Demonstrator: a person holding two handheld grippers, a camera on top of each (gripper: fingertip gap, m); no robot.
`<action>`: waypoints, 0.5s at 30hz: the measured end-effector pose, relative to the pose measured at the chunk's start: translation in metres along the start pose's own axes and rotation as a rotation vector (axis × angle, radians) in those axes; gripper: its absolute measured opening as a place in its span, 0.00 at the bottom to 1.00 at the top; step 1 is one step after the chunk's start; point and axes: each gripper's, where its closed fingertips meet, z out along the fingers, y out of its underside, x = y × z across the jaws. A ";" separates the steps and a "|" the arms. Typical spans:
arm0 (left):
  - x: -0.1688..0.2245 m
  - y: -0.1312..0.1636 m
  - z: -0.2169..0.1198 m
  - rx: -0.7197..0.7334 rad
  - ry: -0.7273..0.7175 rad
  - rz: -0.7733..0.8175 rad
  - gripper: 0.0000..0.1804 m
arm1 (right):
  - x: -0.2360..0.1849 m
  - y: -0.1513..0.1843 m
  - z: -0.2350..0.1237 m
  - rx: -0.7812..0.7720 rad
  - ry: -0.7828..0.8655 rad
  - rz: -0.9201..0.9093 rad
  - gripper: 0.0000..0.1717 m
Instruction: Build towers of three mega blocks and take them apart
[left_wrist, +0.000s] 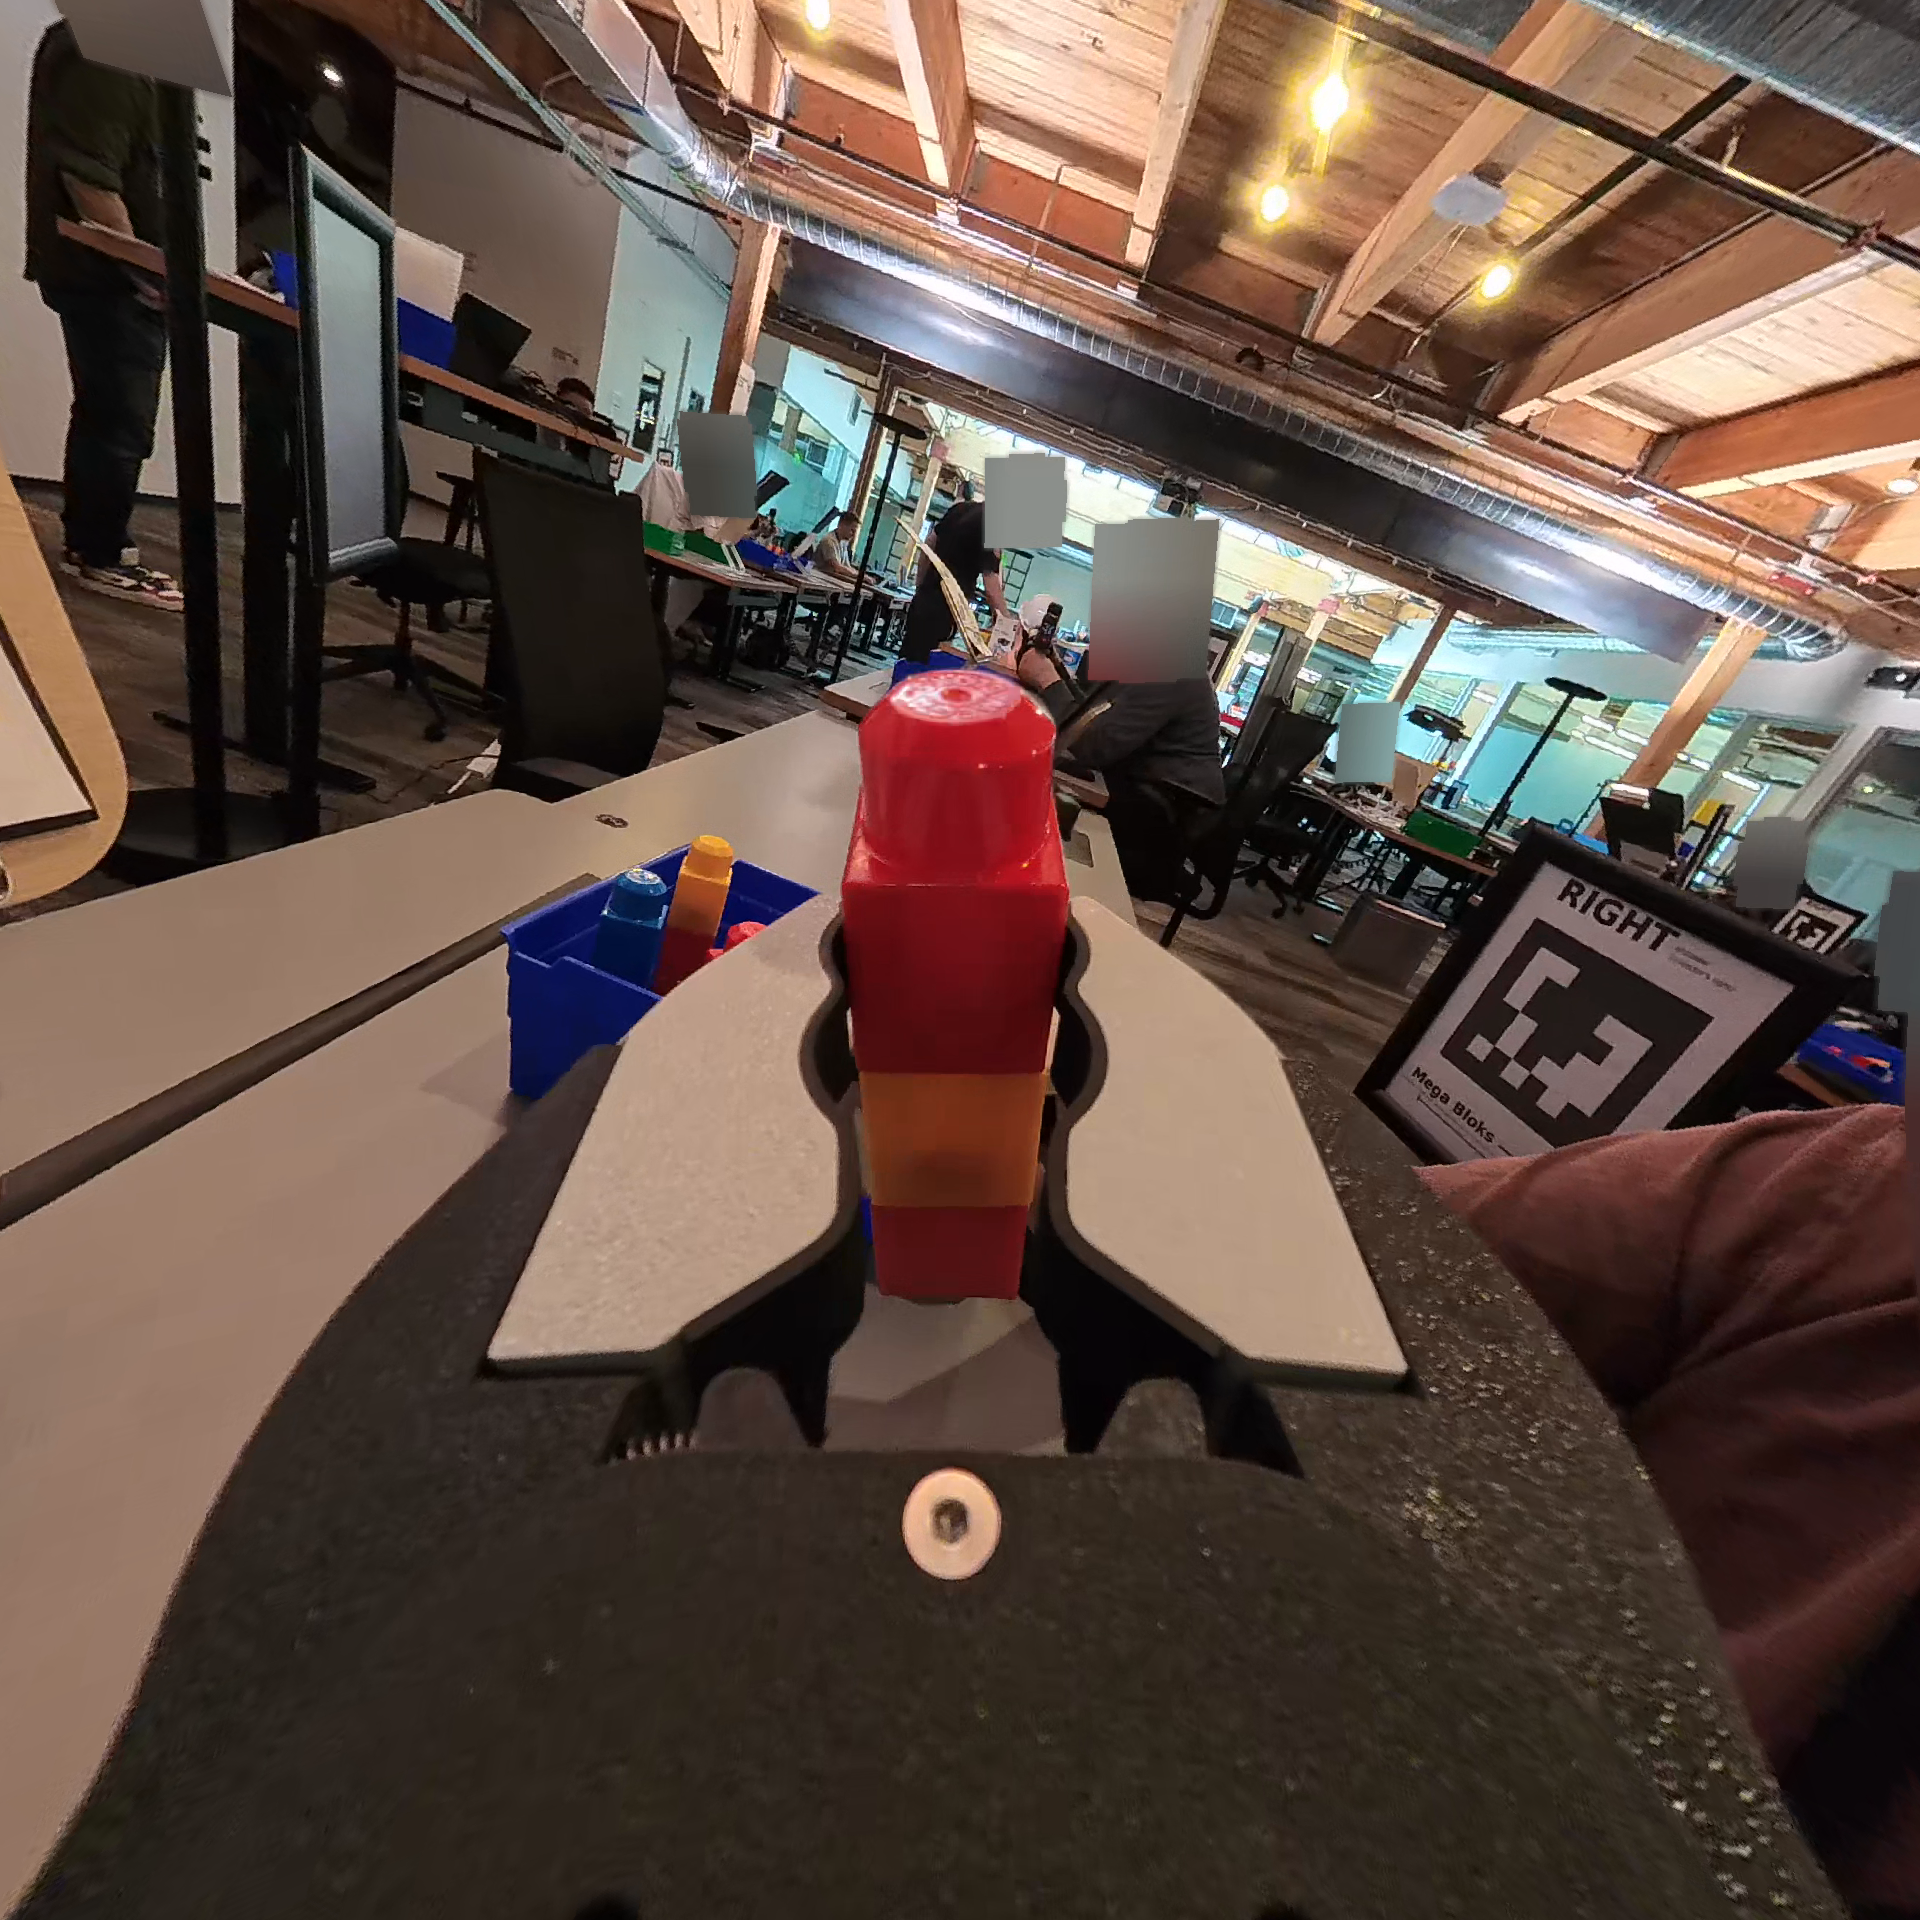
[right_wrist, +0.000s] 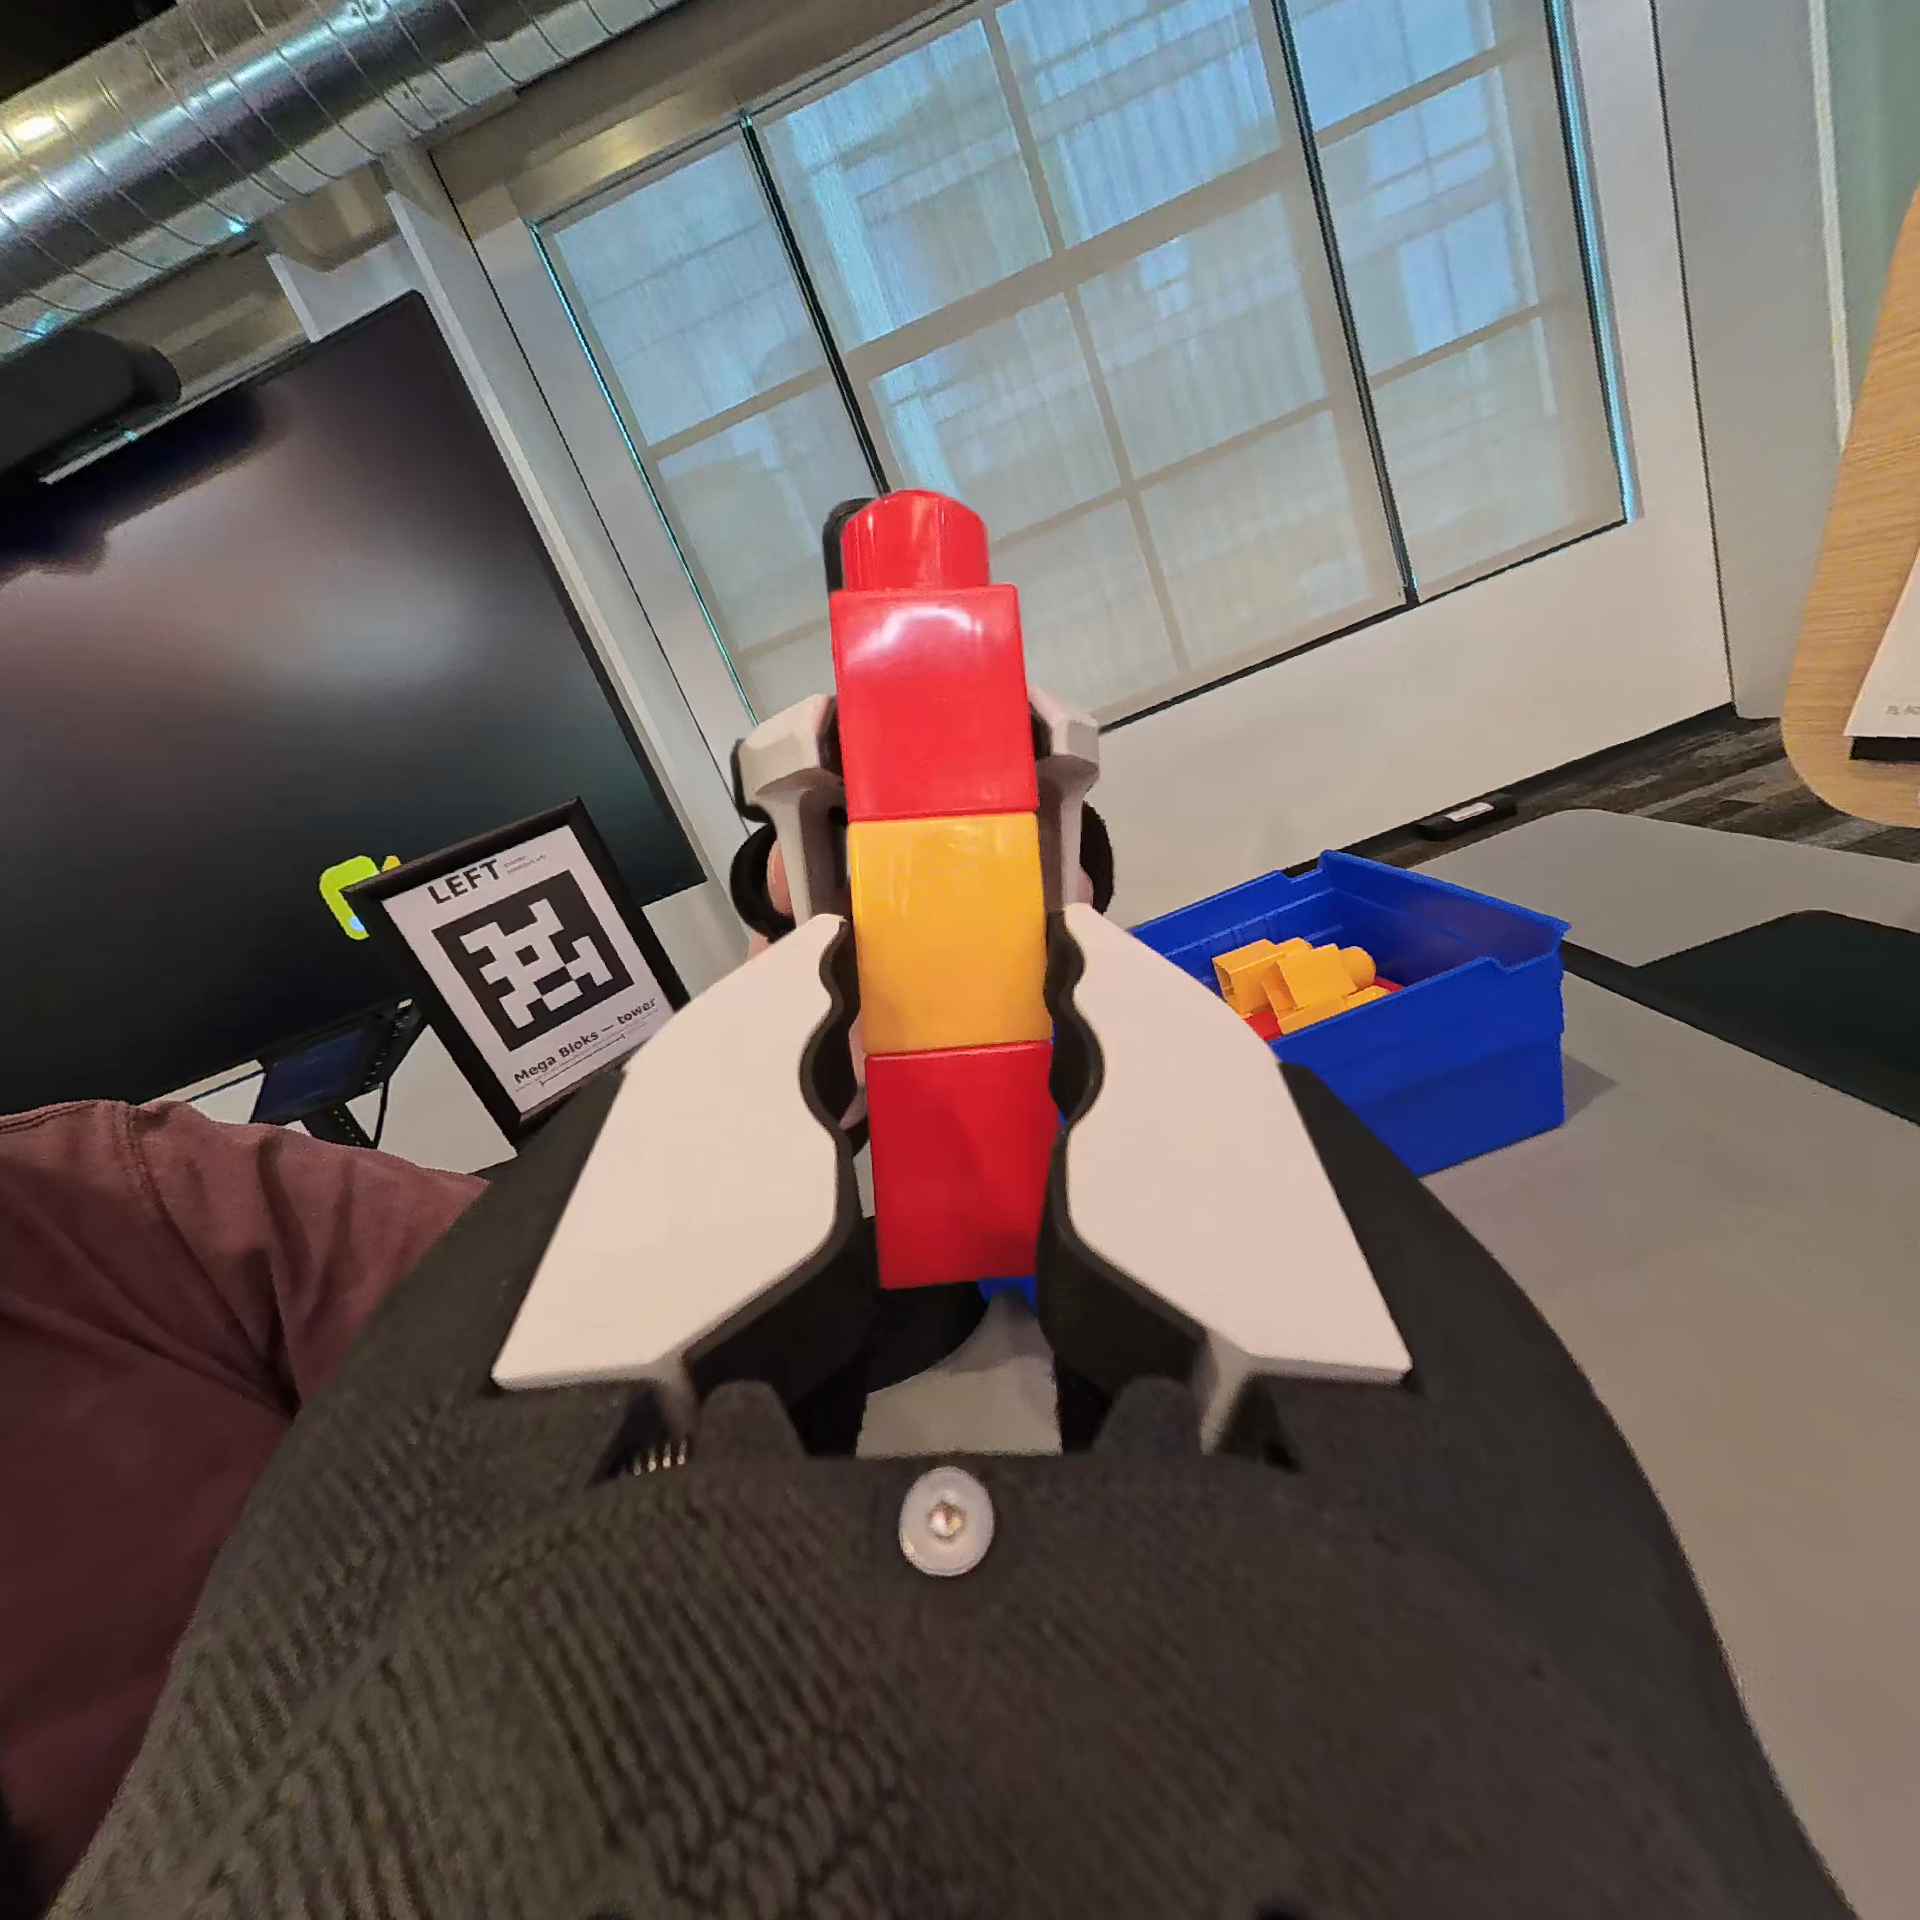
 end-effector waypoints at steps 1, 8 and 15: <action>0.000 0.000 0.000 0.002 0.000 -0.003 0.20 | 0.000 -0.001 0.000 0.003 0.000 -0.003 0.20; 0.001 0.002 -0.001 -0.012 0.021 -0.007 0.20 | -0.001 0.003 0.000 -0.018 -0.007 -0.004 0.20; 0.001 0.003 -0.002 -0.036 0.008 -0.015 0.20 | -0.002 0.005 0.002 -0.044 -0.025 -0.011 0.20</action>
